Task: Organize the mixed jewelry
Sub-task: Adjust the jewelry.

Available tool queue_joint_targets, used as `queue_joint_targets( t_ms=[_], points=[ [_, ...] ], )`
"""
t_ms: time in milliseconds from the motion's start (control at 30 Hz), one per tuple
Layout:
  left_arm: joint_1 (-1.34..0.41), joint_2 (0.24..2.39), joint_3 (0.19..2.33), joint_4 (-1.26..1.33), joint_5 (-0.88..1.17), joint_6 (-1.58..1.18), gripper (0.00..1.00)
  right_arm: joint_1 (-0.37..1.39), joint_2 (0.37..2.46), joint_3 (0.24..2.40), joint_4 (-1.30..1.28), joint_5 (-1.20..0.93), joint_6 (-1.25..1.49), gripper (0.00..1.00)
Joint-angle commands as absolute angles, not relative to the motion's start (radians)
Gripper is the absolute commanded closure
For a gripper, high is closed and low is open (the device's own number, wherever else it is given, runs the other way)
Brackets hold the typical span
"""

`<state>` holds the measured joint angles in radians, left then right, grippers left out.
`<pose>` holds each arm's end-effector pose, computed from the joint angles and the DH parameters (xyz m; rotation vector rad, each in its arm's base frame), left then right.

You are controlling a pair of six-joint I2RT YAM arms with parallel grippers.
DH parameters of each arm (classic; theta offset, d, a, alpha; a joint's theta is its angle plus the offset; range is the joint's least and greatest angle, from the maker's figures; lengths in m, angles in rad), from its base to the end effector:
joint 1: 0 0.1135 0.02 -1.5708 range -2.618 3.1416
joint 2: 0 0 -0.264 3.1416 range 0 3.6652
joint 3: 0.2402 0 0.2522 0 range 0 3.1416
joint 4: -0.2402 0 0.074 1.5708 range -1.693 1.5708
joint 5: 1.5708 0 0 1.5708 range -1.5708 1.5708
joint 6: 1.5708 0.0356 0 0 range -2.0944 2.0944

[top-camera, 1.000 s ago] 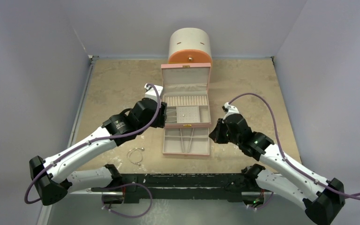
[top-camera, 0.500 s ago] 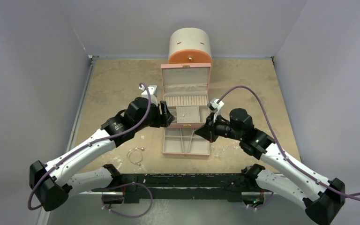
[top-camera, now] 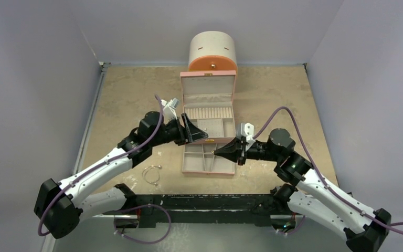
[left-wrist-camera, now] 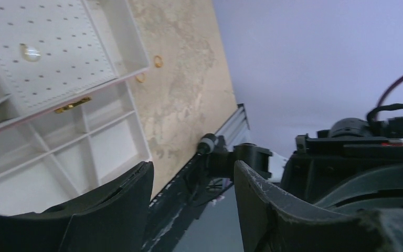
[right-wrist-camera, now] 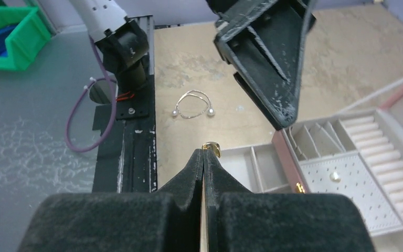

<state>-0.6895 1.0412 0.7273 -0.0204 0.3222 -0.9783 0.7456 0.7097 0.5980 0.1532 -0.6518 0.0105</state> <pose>0.1780 -0.1613 0.2874 -0.0634 2.1617 -1.3662 0.1118 0.1326 0.3221 -1.0666 1.2503 1.0833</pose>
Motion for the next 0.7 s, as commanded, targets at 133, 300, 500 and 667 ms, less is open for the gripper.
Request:
queue_joint_targets(
  t_ms=[133,300,500,667],
  points=[
    [-0.683,0.967,0.654,0.323,0.494,-1.251,0.45,0.751,0.7,0.583,0.338,-0.82,-0.166,1.0],
    [-0.683,0.945,0.607,0.46,0.54,-1.349,0.48,0.75,0.731,0.577,0.459,-0.866,-0.124,1.0],
    [-0.683,0.917,0.582,0.537,0.591,-1.392,0.48,0.753,0.754,0.574,0.585,-0.878,-0.044,1.0],
    [-0.683,0.9,0.572,0.575,0.64,-1.412,0.48,0.758,0.771,0.573,0.656,-0.873,-0.008,1.0]
  ],
)
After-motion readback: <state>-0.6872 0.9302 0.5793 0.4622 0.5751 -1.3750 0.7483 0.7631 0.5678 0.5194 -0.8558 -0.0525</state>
